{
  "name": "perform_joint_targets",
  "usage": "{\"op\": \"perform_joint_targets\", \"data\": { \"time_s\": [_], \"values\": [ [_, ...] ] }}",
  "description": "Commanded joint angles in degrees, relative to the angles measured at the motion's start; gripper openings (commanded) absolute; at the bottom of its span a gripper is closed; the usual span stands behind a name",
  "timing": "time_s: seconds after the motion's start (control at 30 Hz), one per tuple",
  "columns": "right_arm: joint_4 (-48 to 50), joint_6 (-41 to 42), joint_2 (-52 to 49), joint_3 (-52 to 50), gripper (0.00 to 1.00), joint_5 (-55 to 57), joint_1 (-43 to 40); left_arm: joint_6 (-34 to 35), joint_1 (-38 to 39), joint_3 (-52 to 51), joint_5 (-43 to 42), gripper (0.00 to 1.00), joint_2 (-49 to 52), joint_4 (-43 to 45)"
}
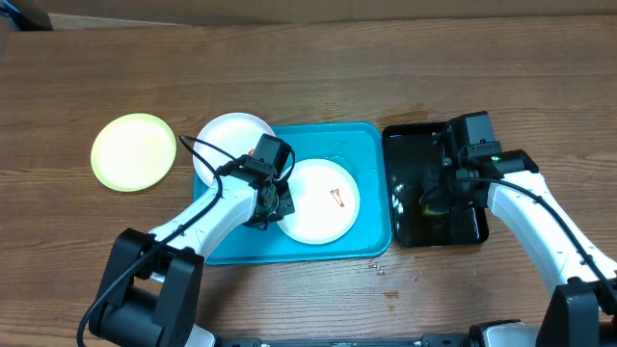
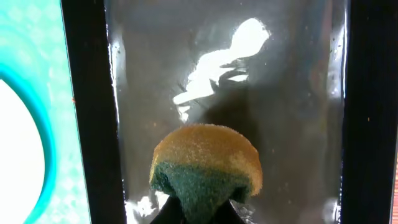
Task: Clean dirty plates on tray and stack at the side
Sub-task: 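Grasp the sponge and dip it in the black tray water with the right gripper, then move the sponge onto the white plate and scrub it with the right gripper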
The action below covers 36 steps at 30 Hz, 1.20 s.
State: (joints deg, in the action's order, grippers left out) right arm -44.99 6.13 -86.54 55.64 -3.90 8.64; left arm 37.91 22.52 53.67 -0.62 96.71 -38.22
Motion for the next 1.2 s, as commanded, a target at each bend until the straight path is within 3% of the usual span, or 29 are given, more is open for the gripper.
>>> {"op": "perform_joint_targets", "data": {
  "time_s": [0.0,0.07,0.13,0.2,0.27,0.43,0.7,0.8,0.87,1.17],
  "values": [
    [0.1,-0.4,0.1,-0.2,0.04,-0.3,0.0,2.4,0.0,0.1,0.6,0.34,0.5,-0.7],
    [0.2,-0.4,0.1,-0.2,0.04,-0.3,0.0,1.9,0.0,0.1,0.6,0.45,0.5,-0.3],
    [0.8,-0.4,0.1,-0.2,0.04,-0.2,0.0,-0.8,0.0,0.1,0.6,0.45,0.5,0.9],
    [1.9,-0.4,0.1,-0.2,0.04,-0.2,0.0,-3.2,0.0,0.1,0.7,0.3,0.5,1.8],
    [3.0,-0.4,0.1,-0.2,0.04,-0.2,0.0,-4.8,0.0,0.1,1.1,0.04,0.5,2.3],
    [1.9,1.3,0.1,2.2,0.04,-0.3,0.0,-4.8,0.0,0.1,1.2,0.08,0.5,2.3],
    [-10.8,-1.8,0.2,13.8,0.04,-3.4,2.0,-5.4,0.0,0.1,1.0,0.06,0.5,2.3],
    [-14.4,0.0,0.2,14.1,0.04,5.5,4.5,-5.4,0.0,0.1,1.0,0.05,0.5,2.3],
    [-16.1,5.6,0.1,12.8,0.04,14.8,5.8,-5.4,0.0,0.1,1.0,0.07,0.5,2.3],
    [-11.2,6.3,-0.7,9.4,0.04,15.3,6.0,-5.4,0.0,0.1,1.0,0.07,0.5,2.6]
  ]
}}
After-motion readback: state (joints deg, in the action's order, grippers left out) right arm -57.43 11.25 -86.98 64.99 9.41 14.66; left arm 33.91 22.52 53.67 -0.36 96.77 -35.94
